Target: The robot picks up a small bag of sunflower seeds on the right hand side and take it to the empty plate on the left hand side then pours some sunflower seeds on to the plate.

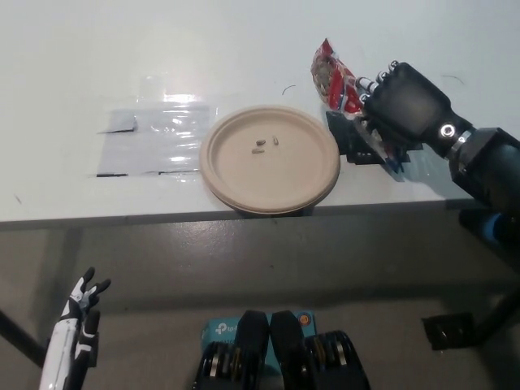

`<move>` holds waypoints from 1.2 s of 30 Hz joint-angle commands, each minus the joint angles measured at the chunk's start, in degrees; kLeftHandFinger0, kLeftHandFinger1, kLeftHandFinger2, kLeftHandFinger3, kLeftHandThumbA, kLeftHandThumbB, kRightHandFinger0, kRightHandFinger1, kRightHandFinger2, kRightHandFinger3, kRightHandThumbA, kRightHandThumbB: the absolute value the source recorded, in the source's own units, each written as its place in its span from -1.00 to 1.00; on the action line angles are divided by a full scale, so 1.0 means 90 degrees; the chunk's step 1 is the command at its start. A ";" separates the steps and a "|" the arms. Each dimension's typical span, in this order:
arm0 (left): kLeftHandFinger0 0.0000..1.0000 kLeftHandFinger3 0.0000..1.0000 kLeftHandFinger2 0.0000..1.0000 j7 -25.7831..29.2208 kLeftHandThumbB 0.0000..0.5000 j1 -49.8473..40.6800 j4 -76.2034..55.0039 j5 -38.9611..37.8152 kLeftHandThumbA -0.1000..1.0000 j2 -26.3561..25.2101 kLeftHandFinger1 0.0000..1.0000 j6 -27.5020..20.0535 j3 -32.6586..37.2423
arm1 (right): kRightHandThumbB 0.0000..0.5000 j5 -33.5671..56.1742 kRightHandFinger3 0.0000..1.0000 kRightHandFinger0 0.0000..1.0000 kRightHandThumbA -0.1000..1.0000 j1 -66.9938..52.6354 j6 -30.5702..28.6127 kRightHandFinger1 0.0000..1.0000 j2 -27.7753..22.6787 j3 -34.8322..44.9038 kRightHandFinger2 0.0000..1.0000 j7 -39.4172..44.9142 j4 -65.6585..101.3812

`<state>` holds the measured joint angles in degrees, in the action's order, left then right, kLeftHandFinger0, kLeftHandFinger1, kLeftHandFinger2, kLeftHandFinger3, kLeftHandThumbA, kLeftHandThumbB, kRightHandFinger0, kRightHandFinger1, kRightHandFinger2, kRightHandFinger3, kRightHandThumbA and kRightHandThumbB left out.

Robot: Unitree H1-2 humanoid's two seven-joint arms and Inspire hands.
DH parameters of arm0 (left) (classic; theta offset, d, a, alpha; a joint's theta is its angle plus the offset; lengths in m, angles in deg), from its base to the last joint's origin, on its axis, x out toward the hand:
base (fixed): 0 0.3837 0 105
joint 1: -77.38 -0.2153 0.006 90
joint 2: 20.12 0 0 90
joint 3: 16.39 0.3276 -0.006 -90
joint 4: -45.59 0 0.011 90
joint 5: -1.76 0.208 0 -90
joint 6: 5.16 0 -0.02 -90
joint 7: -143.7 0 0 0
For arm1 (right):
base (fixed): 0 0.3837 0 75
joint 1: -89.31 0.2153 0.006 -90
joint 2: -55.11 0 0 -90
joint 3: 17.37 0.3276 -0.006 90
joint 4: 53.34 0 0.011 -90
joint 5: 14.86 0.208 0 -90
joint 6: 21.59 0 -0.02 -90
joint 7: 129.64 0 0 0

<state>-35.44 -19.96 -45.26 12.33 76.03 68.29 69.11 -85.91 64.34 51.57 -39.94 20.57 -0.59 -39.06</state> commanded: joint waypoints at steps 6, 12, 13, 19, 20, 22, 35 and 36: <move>1.00 1.00 0.70 0.0179 -1.00 -0.0082 0.0026 0.0056 1.00 -0.0056 1.00 -0.0404 -0.0081 | 0.43 -0.0107 -0.70 -1.00 -0.88 0.0065 0.0340 -0.75 -0.0185 -0.0441 0.11 -0.0219 -0.0081; 1.00 1.00 0.66 0.0175 -1.00 -0.0088 -0.0019 0.0057 1.00 -0.0033 1.00 -0.0338 -0.0102 | 0.30 -0.0341 -0.51 -1.00 -0.89 -0.0065 0.0554 -1.00 -0.0132 -0.0971 -0.34 -0.0211 -0.0185; 1.00 1.00 0.66 0.0177 -1.00 -0.0080 -0.0011 0.0065 1.00 -0.0041 1.00 -0.0350 -0.0105 | 0.24 -0.0328 -0.64 -1.00 -0.96 -0.0090 0.0610 -1.00 -0.0115 -0.0999 -0.30 -0.0204 -0.0212; 1.00 1.00 0.64 0.0146 -1.00 -0.0094 -0.0001 -0.0021 1.00 -0.0019 1.00 -0.0351 -0.0116 | 0.14 -0.0133 -0.61 -1.00 -0.99 -0.0154 0.0572 -0.82 -0.0098 -0.1016 0.21 0.0311 -0.0337; 1.00 1.00 0.64 0.0145 -1.00 -0.0101 -0.0005 -0.0026 1.00 -0.0013 1.00 -0.0343 -0.0116 | 0.19 -0.0084 -0.41 -1.00 -1.00 -0.0155 0.0544 -0.80 -0.0097 -0.0980 0.21 0.0424 -0.0349; 1.00 1.00 0.64 0.0146 -1.00 -0.0109 -0.0011 -0.0036 1.00 -0.0006 1.00 -0.0340 -0.0121 | 0.24 0.0060 -0.44 -1.00 -1.00 -0.0163 0.0365 -0.89 -0.0103 -0.0862 0.03 0.0430 -0.0363; 1.00 1.00 0.61 0.0153 -1.00 -0.0125 0.0010 -0.0004 1.00 -0.0013 1.00 -0.0377 -0.0130 | 0.17 0.1145 -0.80 -1.00 -1.00 -0.0087 0.0441 -0.56 -0.0156 0.0518 0.34 0.0491 -0.0421; 1.00 1.00 0.61 0.0161 -1.00 -0.0123 0.0029 0.0013 1.00 -0.0017 1.00 -0.0396 -0.0131 | 0.16 0.1214 -0.75 -1.00 -1.00 -0.0056 0.0471 -0.58 -0.0168 0.0678 0.34 0.0648 -0.0447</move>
<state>-35.45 -20.71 -44.22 12.29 76.13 67.05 68.31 -81.60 60.75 54.93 -39.63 22.43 2.44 -42.08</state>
